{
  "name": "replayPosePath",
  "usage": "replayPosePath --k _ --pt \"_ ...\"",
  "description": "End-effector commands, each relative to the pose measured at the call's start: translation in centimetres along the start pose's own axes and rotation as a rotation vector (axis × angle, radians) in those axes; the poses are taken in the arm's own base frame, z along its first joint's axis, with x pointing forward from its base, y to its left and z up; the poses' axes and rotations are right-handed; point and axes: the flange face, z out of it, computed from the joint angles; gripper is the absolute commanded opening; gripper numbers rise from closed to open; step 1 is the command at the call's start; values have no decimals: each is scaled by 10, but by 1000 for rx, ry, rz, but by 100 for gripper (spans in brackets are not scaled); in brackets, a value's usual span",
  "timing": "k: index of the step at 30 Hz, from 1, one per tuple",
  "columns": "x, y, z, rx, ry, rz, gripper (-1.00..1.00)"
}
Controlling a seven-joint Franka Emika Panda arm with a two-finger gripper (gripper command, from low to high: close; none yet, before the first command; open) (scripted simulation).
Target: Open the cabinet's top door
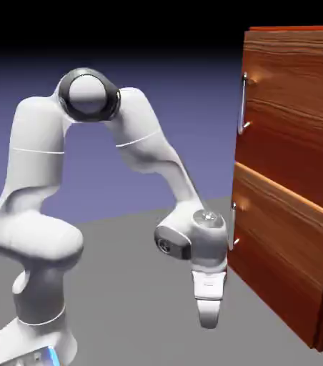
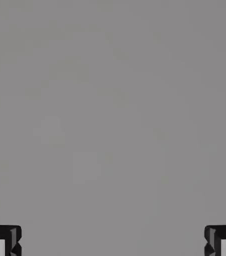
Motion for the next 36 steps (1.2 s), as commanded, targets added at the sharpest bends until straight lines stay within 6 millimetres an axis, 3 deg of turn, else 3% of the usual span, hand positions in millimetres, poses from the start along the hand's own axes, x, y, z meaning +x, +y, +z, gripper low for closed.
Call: replayPosePath --k 1,5,9,14,18,22,25,28,32,33,34,36 --pt "6 2 0 -3 21 16 0" --pt "28 5 -9 12 121 69 0" --pt "45 -3 -34 76 238 95 0" --pt "51 -27 -85 225 392 85 0" --pt "38 -56 -140 395 509 37 0" --pt "5 -86 -205 604 609 -47 0" --pt "-35 -106 -257 784 669 -134 0" --pt "-88 -119 -311 979 712 -239 0" --pt "-177 -119 -382 1261 739 -405 0" --pt "-191 -117 -392 1303 740 -432 0" --pt "-192 -117 -392 1303 740 -432 0" --pt "-186 -142 -390 1303 741 -432 0"
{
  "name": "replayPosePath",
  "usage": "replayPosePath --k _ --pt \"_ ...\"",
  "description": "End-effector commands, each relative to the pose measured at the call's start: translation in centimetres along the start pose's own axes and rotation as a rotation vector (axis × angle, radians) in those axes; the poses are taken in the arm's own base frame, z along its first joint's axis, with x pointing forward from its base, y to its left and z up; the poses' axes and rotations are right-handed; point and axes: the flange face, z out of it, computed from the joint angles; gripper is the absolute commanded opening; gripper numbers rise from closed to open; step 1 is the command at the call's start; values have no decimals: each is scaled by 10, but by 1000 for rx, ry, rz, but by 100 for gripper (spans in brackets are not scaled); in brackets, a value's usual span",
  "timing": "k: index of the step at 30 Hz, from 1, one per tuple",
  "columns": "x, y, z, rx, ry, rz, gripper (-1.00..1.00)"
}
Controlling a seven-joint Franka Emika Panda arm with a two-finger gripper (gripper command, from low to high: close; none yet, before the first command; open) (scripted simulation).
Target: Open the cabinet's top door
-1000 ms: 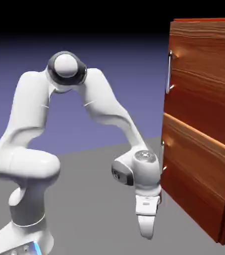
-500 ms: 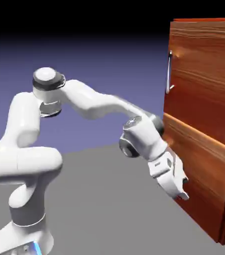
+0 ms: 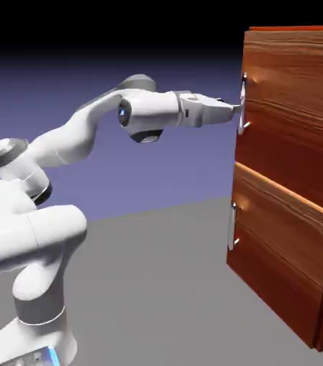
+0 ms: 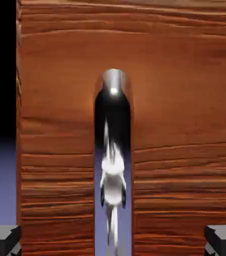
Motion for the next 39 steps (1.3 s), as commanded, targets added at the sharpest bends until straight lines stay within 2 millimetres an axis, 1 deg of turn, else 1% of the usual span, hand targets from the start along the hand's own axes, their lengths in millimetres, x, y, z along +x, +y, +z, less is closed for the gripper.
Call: replayPosePath --k 1,2,3,4,9,14,21,30,35,39 --pt "0 0 12 0 0 0 0" --pt "0 1 24 0 -1 1 0" --pt "0 1 24 0 -1 1 -100" --pt "0 1 24 0 -1 1 -100" --pt "16 17 -20 96 -96 1 -100" --pt "37 38 -62 195 -196 1 -100" --pt "70 71 -109 321 -321 1 -100" --pt "114 115 -152 469 -469 1 -100" --pt "143 144 -171 555 -555 1 -100" --pt "165 166 -182 619 -619 1 -100"
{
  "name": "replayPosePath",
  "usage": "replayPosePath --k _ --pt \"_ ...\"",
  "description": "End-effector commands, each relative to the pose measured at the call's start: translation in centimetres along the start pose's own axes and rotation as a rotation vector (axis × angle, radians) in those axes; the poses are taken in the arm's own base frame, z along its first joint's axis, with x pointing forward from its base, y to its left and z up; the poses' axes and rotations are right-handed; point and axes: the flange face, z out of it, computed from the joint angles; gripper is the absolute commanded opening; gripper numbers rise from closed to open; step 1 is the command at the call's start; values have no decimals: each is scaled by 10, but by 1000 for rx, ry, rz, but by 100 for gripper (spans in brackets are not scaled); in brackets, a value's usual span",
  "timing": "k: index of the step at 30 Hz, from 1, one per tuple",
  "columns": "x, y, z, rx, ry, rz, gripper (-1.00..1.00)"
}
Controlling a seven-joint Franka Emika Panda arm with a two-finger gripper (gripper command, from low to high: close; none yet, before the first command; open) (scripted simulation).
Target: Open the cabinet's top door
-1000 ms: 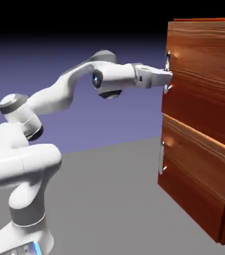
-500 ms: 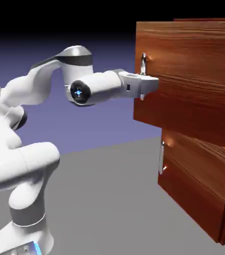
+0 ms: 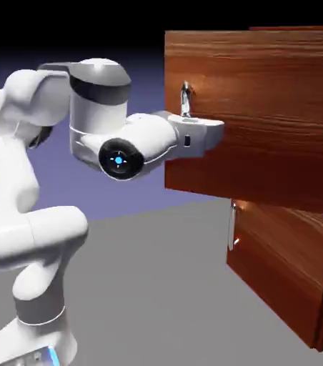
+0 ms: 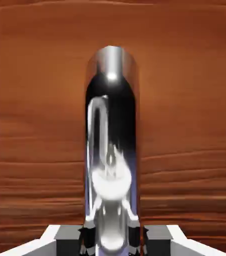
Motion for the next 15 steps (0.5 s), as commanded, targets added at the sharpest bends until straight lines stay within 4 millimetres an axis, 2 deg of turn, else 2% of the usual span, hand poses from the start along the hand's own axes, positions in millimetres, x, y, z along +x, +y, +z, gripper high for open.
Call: replayPosePath --k 1,15 --pt "2 2 -7 15 -15 0 -100" --pt "45 45 -100 228 -228 0 -100"
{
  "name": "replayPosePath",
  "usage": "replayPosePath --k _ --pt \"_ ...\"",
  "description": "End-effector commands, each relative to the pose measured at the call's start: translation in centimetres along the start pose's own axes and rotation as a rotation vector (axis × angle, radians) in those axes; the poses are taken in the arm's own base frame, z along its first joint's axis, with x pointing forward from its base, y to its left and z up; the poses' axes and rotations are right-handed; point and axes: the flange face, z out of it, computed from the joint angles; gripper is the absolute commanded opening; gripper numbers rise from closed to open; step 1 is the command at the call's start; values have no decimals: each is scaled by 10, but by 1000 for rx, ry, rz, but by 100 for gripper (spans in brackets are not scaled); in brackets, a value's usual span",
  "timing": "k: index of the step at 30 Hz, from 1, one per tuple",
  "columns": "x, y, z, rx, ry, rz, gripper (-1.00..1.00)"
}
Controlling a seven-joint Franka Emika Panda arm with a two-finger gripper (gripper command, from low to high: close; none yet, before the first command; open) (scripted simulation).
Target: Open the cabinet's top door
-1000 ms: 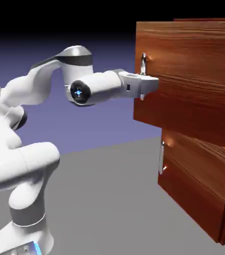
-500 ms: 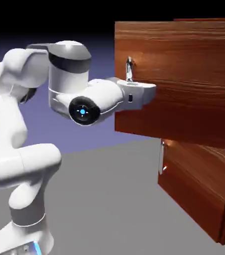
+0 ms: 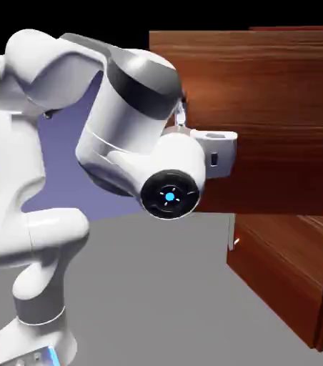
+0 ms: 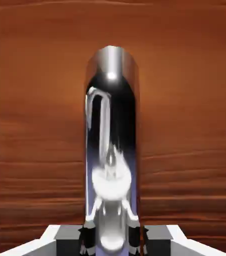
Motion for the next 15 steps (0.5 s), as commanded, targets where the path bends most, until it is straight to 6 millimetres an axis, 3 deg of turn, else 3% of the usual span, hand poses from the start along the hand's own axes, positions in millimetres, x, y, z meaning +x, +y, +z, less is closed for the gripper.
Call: replayPosePath --k 1,15 --pt "2 2 -8 15 -15 0 -100" --pt "45 45 -100 229 -229 0 -100"
